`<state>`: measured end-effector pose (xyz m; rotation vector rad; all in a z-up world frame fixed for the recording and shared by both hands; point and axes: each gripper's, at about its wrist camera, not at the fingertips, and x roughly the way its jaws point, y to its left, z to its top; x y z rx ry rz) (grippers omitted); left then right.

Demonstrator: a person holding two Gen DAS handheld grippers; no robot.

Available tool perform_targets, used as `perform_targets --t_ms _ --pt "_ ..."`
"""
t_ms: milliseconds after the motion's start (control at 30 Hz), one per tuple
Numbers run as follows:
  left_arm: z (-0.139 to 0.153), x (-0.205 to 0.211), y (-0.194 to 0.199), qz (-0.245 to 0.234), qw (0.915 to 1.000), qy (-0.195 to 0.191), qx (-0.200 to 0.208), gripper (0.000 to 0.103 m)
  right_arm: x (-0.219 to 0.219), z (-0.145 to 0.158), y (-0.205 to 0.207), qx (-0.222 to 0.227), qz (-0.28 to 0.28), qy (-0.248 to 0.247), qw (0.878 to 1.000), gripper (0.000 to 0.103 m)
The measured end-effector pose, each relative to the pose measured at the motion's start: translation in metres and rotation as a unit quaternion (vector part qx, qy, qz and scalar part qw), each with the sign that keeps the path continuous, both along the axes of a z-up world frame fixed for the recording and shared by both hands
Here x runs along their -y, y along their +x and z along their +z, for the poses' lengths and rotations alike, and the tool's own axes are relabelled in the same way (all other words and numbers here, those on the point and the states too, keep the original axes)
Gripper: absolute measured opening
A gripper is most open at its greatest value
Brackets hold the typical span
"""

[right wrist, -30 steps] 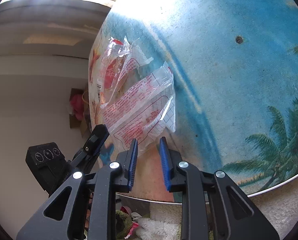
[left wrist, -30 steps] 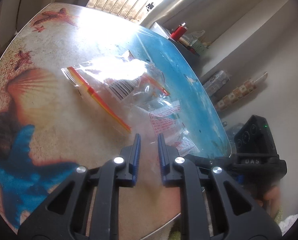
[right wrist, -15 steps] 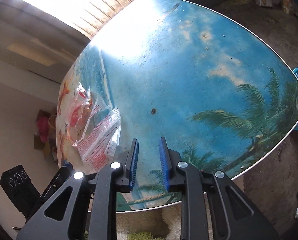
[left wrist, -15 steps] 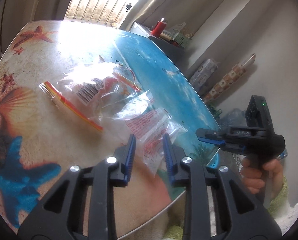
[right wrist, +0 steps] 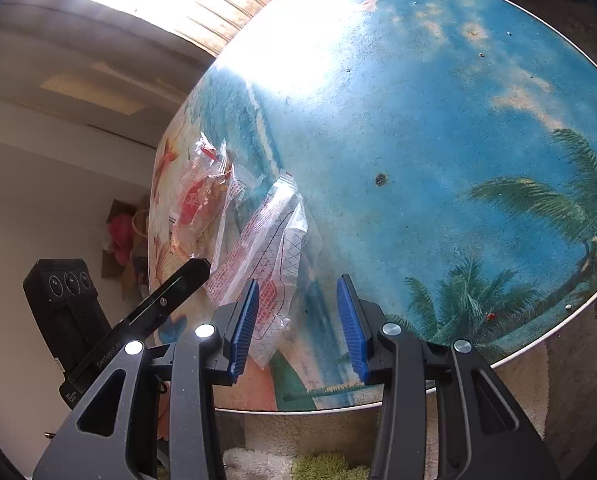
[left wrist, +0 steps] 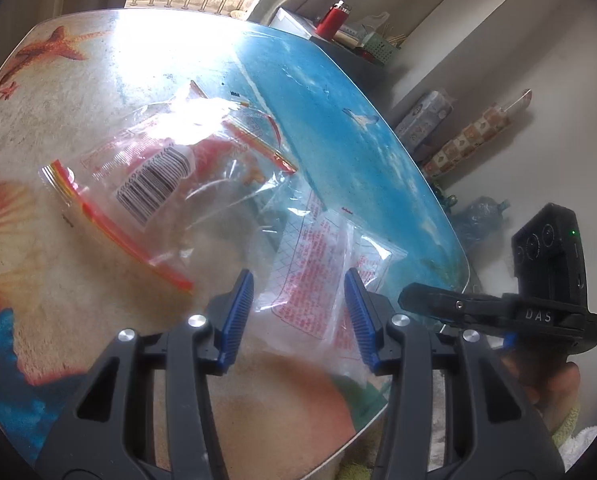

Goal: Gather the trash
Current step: 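Lower the right tool onto the clear red-printed bag and close on it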

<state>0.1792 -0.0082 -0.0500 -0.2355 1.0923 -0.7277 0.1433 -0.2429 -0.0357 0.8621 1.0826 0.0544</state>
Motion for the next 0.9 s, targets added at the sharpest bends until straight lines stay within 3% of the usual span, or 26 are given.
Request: perform_targets --t_ms 133,233,467,633,767,900 --pt "-0.007 0.004 -0.016 -0.02 0.9989 -0.029 -0.032 0.045 0.004 -0.001 0.002 0.0 -0.006 -0.003 1.0 0.043" --pt "-0.011 0.009 -0.029 -0.041 0.9959 -0.061 -0.053 0.045 0.006 0.002 0.001 0.006 -0.008 -0.014 1.0 0.05" --pt "-0.004 -0.003 -0.048 -0.043 0.9959 -0.07 -0.038 0.053 -0.005 0.018 0.007 0.022 0.014 -0.079 0.997 0.073" --pt "0.007 -0.026 -0.048 -0.014 0.9987 -0.049 -0.002 0.057 -0.04 0.027 0.017 0.031 0.079 -0.176 0.981 0.084" --pt "0.009 -0.045 -0.044 0.014 0.9992 -0.038 0.006 0.057 -0.064 0.025 0.027 0.024 0.099 -0.254 0.962 0.089" --pt "0.01 -0.064 -0.04 0.045 0.9982 -0.038 0.008 0.059 -0.078 0.018 0.035 0.017 0.127 -0.273 0.953 0.09"
